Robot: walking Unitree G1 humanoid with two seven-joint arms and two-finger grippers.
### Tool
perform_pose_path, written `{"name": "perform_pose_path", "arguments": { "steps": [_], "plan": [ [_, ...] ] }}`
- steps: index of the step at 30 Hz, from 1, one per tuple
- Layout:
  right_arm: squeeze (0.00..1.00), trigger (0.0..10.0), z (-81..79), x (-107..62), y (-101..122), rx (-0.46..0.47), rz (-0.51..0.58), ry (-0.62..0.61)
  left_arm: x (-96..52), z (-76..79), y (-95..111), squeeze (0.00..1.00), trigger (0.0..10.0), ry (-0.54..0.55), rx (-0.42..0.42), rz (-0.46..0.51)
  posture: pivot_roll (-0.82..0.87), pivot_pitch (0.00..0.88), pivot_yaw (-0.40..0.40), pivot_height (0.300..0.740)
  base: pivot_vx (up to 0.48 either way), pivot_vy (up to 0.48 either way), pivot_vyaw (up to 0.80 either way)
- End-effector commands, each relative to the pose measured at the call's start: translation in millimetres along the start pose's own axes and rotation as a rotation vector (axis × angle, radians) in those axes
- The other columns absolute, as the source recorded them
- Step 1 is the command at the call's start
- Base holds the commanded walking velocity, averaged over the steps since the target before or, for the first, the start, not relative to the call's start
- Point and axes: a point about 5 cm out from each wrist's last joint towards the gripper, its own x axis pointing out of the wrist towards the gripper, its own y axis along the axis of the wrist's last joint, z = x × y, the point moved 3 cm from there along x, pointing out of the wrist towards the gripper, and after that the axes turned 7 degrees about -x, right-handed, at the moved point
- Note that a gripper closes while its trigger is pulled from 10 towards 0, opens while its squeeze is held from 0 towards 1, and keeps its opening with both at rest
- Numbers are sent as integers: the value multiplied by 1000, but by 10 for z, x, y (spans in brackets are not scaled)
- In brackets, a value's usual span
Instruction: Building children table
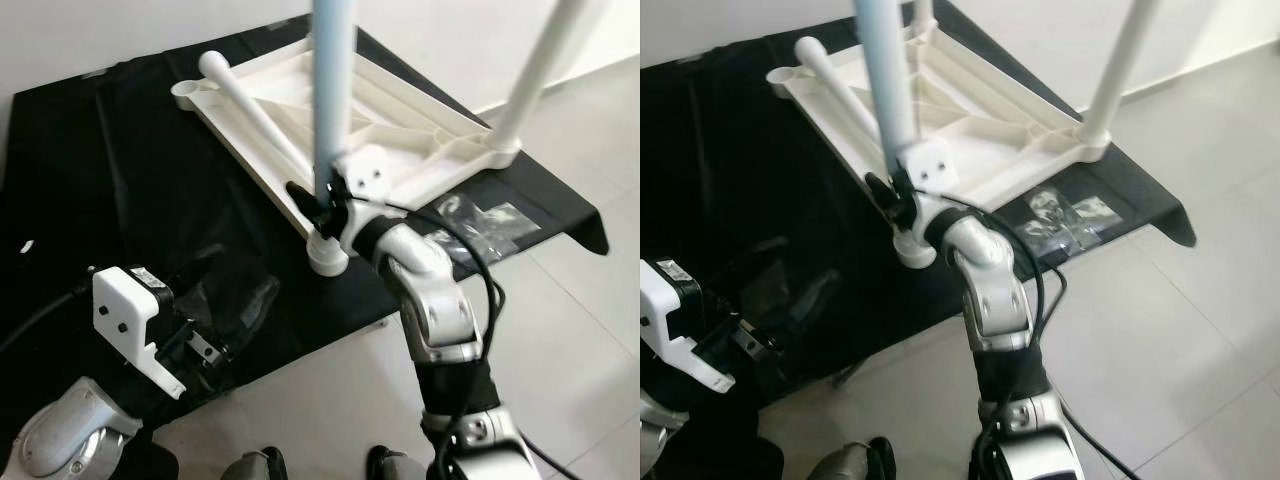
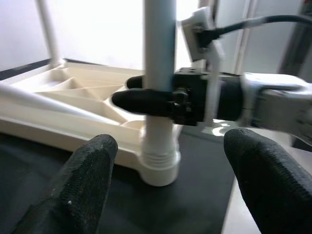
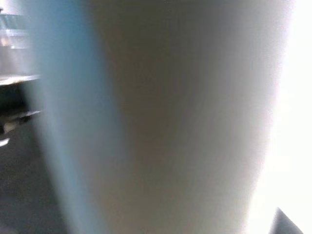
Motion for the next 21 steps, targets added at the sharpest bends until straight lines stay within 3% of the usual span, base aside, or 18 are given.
{"name": "perform_pose_path", "arguments": {
  "steps": [1,4,5,6,7,8,9,10,13,14,21],
  "plan": [
    [1000,10000,81,5,168,-7,53,155,-13,9,-29,0,10000,5,-10,-4,56,260,32,740,0,0,0],
    [1000,10000,128,-22,261,-31,87,253,-12,12,-36,0,10000,5,-12,-5,56,260,32,740,0,0,0],
    [1000,10000,158,-69,329,-68,115,360,-12,17,-44,0,10000,4,-14,-6,56,260,31,740,0,0,0],
    [1000,10000,158,-69,329,-68,115,360,-12,17,-44,0,10000,4,-14,-6,56,260,31,740,0,0,0],
    [376,10000,149,-156,359,-117,131,494,-15,24,-51,0,10000,4,-16,-7,65,258,25,740,0,0,0],
    [376,10000,149,-156,359,-117,131,494,-15,24,-51,0,10000,4,-16,-7,65,258,25,740,0,0,0],
    [0,10000,167,-218,345,-163,114,593,-19,26,-55,0,10000,6,-17,-8,71,259,25,740,0,0,0],
    [0,10000,217,-241,324,-206,92,678,-24,24,-56,0,10000,9,-16,-9,79,259,25,740,0,0,0],
    [0,10000,217,-241,324,-206,92,678,-24,24,-56,0,10000,9,-16,-9,79,259,25,740,0,0,0],
    [0,10000,271,-244,332,-206,86,741,-31,21,-55,0,10000,13,-16,-11,84,261,28,740,0,0,0],
    [0,10000,458,-154,368,-160,72,802,-59,22,-39,0,10000,19,-13,-14,103,268,27,740,0,0,0]
  ]
}}
